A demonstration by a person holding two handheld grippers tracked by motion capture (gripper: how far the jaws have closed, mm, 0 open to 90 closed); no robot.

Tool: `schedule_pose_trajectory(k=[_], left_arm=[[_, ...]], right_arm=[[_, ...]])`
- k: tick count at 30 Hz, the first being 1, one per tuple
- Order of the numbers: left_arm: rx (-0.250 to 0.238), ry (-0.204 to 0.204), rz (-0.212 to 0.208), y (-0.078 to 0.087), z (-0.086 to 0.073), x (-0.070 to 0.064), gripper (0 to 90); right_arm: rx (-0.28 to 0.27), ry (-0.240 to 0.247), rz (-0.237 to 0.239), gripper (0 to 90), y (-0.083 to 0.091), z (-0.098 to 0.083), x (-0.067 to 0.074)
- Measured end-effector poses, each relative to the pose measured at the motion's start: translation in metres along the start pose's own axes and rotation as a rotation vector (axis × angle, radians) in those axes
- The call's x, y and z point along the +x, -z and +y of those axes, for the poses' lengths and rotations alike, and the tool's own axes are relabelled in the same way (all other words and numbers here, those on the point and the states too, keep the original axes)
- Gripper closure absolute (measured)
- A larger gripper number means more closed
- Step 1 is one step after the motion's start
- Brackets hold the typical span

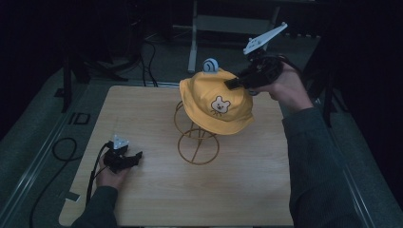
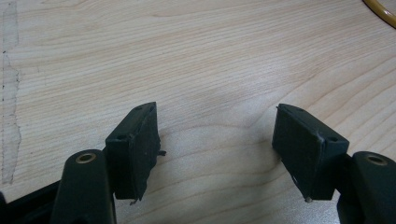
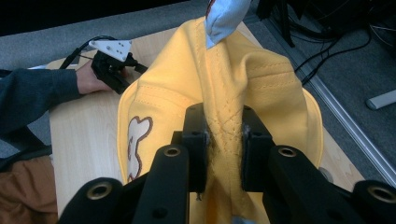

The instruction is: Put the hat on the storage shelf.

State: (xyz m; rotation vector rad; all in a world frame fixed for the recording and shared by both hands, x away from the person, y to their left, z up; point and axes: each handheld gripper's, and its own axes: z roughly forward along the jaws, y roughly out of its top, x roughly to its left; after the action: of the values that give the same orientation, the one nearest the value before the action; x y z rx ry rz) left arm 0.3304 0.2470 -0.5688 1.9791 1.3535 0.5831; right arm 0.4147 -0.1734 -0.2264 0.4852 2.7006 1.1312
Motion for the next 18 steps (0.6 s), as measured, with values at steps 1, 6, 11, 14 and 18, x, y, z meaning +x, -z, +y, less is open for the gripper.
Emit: schedule_pose_trajectory(k=[1, 6, 11, 14, 18], left_arm=[[0.000, 0.000, 0.000, 0.000, 0.000, 0.000, 31.7], [0.000, 0.000, 0.000, 0.000, 0.000, 0.000, 31.7], [0.000, 0.000, 0.000, 0.000, 0.000, 0.000, 31.7], [0.001, 0.000, 0.000, 0.000, 0.000, 0.000, 31.7], [0.001, 0.000, 0.000, 0.000, 0.000, 0.000, 31.6]], right_arm=[[0.000, -0.001, 0.000, 76.5, -0.001, 0.001, 0.000], [0.003, 0.002, 0.005, 76.5, -0.006, 0.007, 0.002], [0.011, 0.010, 0.010, 76.5, -0.010, 0.010, 0.004], [0.030, 0.014, 0.004, 76.5, -0.014, 0.012, 0.005], [0.047, 0.019, 0.001, 76.5, -0.018, 0.014, 0.005]])
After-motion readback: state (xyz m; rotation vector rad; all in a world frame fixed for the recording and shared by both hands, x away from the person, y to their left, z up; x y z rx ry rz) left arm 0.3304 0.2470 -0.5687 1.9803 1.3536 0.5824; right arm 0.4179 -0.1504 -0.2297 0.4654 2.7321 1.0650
